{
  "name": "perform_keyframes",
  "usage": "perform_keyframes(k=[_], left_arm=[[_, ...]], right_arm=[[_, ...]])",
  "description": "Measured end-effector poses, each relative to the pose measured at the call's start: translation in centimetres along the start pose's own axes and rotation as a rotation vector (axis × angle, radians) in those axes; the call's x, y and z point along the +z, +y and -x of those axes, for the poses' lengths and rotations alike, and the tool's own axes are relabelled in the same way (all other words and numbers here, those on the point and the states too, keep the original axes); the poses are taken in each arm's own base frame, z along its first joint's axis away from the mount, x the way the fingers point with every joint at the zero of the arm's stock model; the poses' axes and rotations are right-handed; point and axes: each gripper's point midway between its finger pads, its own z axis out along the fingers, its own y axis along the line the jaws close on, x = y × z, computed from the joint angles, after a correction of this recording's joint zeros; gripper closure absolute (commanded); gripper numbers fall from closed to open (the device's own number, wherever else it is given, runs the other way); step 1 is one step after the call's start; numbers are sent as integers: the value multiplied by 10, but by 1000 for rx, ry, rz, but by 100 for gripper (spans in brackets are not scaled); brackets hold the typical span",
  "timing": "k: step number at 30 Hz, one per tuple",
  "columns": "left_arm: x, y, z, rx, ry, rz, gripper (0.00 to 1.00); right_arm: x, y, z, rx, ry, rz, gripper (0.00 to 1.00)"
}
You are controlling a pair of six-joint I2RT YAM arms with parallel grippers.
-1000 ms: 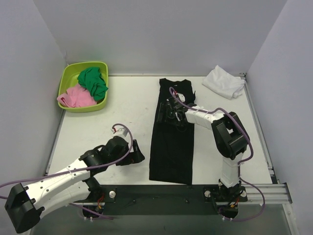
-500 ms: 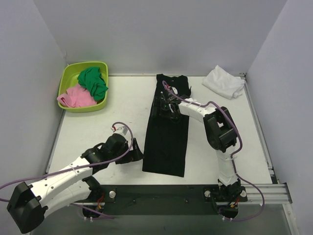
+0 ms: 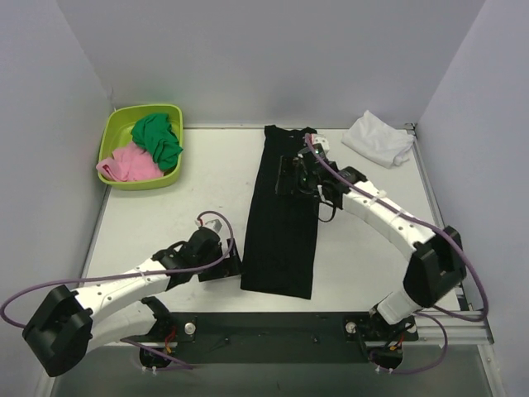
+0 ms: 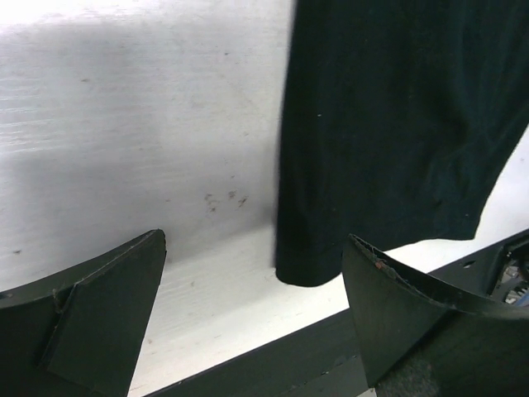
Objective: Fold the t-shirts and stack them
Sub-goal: Rotate the tshirt 90 degrees, then grab the bottom of the folded rectangular tshirt with both arms
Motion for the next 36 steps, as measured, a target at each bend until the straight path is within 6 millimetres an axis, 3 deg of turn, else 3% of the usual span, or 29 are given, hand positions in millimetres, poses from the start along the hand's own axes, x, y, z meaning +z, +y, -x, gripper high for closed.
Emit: perform_keyframes(k=[3,6,11,15,21,27,31,35,36], left_arm=[[4,-10,1,-4,1,-37,3],[8,-20,-1,2,8,-70,3],[12,-38,-14,29,30,-117,2],[10,-46,-27,45,50,-129,2],[9,-47,-37,28,49,-127,16],[15,-47,-35,-4,32,-119,26],[25,-50,-29,-13,12,-114,48],[35,-47,-25,-26,2,-94,100],[37,-45,-25,-30,3,-85,100]], right_arm=[[-35,-2,4,0,-67,18,0],[-54,-16,-13,-4,-75,2,0],[-70,-43,-58,-9,-29,-42,0],[-86,-51,-80,-2,-27,-44,0],[-106,-50,-109,3,-46,-3,0],[-121,-56,-139,18,-53,16,0],[-128,-60,-147,38,-70,23,0],[-132,-64,-155,46,-72,17,0],[-133,-65,-157,48,-71,14,0]])
